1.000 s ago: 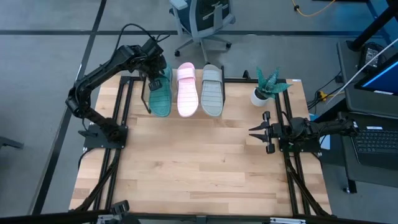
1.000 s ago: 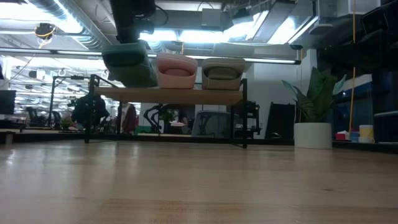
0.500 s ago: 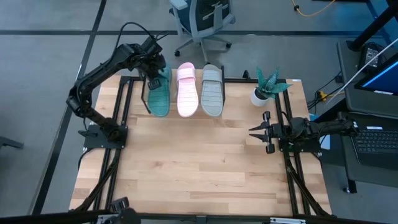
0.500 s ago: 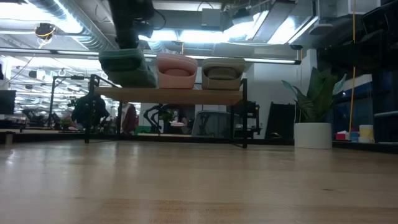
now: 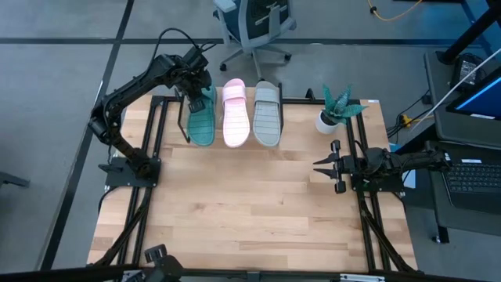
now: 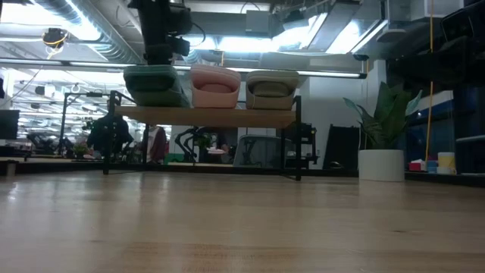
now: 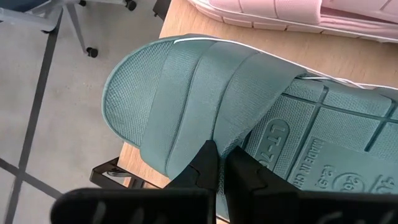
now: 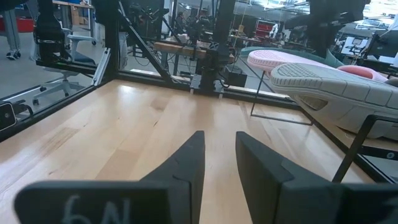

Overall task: Pick and place slippers onto the shelf
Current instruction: Put the pair of green slippers on the shelf

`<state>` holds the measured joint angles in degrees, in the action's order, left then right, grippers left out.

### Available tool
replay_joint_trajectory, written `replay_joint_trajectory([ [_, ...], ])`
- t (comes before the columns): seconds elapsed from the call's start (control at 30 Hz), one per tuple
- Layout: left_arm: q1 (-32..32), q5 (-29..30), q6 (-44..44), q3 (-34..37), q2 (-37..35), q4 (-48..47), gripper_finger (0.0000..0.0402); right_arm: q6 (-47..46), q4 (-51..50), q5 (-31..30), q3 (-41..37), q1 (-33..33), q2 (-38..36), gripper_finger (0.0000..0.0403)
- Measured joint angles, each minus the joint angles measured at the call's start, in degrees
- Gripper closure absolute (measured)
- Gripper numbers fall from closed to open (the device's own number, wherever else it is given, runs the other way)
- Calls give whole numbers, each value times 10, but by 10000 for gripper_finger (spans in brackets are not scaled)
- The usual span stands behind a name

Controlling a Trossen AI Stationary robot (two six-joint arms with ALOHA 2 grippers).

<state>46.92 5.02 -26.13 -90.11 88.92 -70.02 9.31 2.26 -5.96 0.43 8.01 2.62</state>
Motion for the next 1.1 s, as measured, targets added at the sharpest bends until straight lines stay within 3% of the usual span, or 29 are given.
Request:
replay_joint_trajectory([
  [0.27,0,0,0,0,0,0,396,0,0,0,0,0,0,311],
  [0.57,0,0,2,0,0,0,356,0,0,0,0,0,0,311],
  [1.1,0,4,2,0,0,11,351,0,0,0,0,0,0,311],
])
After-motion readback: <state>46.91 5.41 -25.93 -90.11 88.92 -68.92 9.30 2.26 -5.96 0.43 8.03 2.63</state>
